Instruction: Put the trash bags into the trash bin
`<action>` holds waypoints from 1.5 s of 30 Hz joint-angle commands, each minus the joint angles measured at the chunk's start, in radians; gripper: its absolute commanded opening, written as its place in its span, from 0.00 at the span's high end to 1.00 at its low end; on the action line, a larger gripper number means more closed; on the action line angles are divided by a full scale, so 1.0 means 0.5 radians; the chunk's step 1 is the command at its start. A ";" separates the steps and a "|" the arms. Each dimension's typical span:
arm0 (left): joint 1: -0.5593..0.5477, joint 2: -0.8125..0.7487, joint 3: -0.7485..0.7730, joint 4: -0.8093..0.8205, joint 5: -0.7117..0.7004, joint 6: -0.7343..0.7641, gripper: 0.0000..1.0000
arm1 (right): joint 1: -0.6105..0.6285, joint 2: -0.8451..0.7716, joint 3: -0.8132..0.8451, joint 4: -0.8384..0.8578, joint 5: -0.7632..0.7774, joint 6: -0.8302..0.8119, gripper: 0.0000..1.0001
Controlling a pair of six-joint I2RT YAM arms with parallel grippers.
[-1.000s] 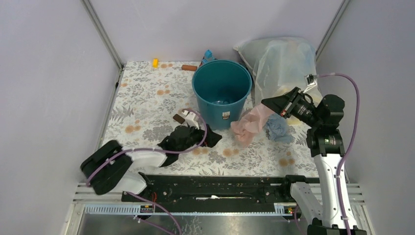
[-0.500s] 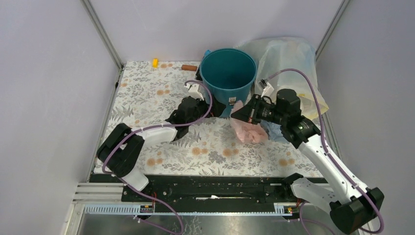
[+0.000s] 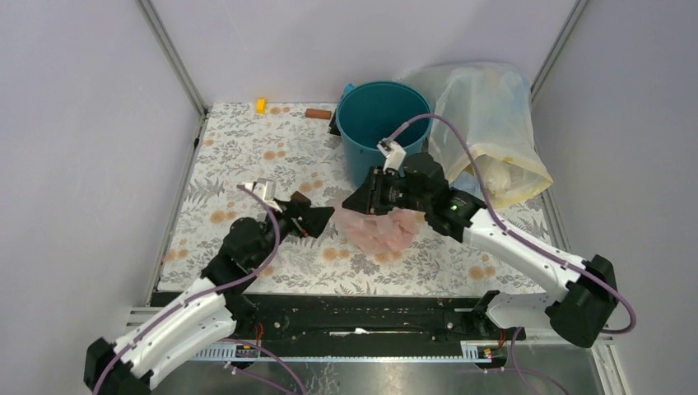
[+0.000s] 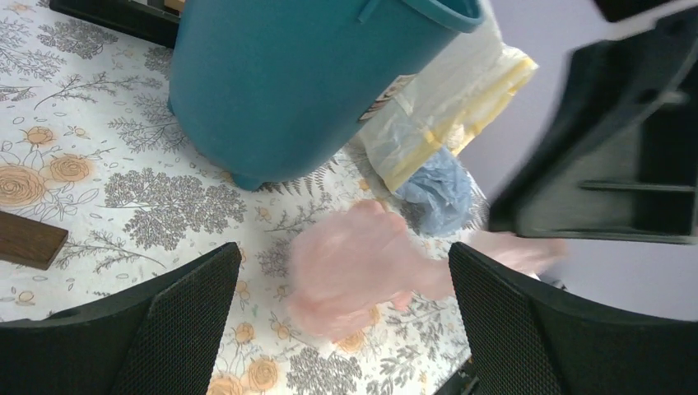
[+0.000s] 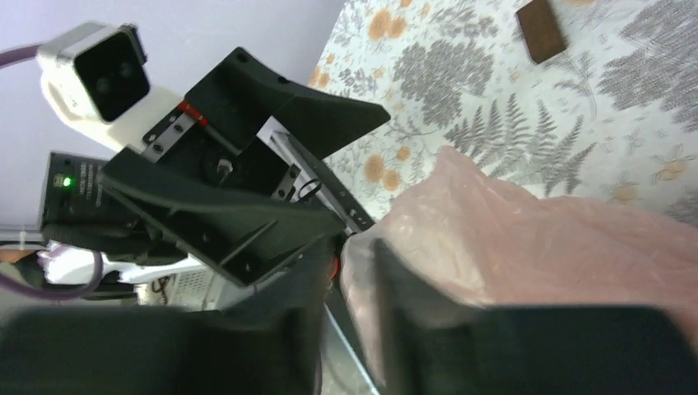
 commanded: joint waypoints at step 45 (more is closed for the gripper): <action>0.470 0.248 0.308 -0.883 0.016 -0.296 0.25 | 0.152 -0.169 -1.014 0.517 1.502 0.280 0.28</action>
